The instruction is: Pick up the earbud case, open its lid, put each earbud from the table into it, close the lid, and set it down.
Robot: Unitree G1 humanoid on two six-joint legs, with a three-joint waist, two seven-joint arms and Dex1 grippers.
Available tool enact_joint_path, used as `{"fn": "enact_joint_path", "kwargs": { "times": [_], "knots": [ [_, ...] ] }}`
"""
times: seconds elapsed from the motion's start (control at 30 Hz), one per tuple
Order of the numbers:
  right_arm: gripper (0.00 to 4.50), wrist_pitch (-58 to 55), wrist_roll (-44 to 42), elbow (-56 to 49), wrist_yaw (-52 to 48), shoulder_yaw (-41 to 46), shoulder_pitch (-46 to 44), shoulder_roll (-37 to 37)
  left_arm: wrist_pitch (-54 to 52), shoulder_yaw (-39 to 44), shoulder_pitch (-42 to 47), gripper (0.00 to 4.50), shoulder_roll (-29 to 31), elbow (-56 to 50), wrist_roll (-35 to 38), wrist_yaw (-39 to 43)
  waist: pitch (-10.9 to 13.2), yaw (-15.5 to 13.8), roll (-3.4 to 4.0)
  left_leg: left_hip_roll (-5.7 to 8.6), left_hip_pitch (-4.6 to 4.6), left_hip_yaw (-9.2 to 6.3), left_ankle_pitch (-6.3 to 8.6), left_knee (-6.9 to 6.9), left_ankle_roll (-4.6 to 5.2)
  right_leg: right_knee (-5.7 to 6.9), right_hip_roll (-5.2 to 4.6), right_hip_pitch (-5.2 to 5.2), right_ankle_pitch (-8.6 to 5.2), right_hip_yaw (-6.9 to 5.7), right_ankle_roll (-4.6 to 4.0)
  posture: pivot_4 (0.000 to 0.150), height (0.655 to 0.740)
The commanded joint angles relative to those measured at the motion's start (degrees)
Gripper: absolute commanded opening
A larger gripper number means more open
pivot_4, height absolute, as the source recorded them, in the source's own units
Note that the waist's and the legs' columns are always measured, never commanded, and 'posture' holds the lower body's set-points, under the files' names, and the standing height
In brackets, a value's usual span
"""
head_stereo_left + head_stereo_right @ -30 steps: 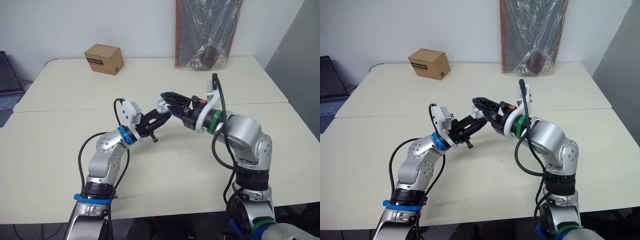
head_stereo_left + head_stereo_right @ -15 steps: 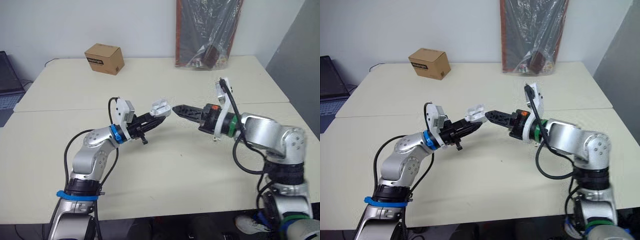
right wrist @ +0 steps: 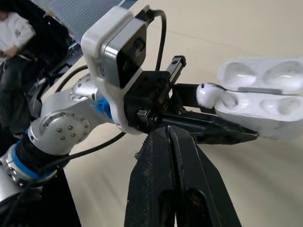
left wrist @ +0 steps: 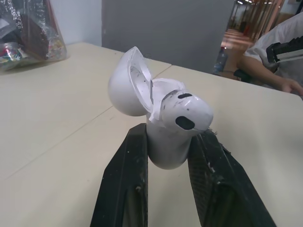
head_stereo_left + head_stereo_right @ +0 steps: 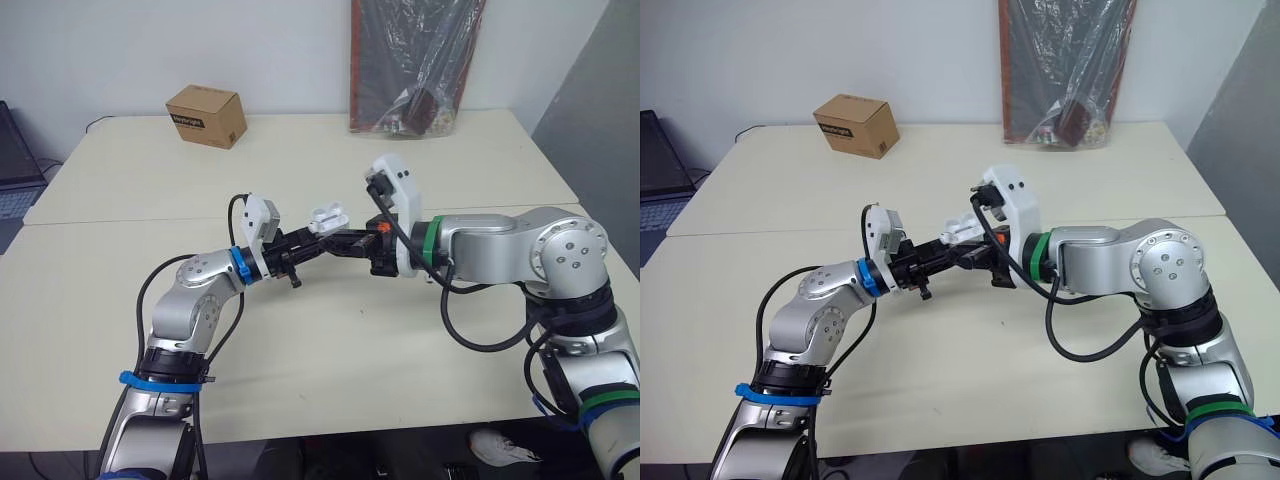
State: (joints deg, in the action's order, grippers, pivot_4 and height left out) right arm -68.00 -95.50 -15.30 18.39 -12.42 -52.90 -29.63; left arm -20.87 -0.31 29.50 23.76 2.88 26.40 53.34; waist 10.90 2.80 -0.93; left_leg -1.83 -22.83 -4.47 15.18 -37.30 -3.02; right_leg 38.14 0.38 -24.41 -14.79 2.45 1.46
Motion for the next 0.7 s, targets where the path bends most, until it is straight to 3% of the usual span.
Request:
{"fn": "enact_joint_path", "kwargs": {
  "times": [0.03, 0.7],
  "knots": [
    [0.06, -0.04, 2.71, -0.89, -2.38, 0.23, -2.14, 1.35, 0.33, -0.35, 1.61, 0.85, -0.09, -0.59, -0.95, -0.83, 0.0, -0.03, 0.0, 0.0, 0.0, 0.0, 0.0, 0.07, 0.0, -0.06, 0.0, 0.0, 0.02, -0.01, -0.03, 0.15, 0.74],
    [0.06, -4.1, 23.05, 4.98, -6.99, 2.18, -3.65, 11.7, -1.04, -0.49, 0.57, 0.85, -1.21, -3.92, 0.49, -1.12, 0.0, -0.14, 0.0, 0.03, 0.04, -0.02, -0.01, 0.29, -0.01, -0.07, -0.1, -0.02, 0.06, -0.1, -0.1, 0.15, 0.74]
  ]
}}
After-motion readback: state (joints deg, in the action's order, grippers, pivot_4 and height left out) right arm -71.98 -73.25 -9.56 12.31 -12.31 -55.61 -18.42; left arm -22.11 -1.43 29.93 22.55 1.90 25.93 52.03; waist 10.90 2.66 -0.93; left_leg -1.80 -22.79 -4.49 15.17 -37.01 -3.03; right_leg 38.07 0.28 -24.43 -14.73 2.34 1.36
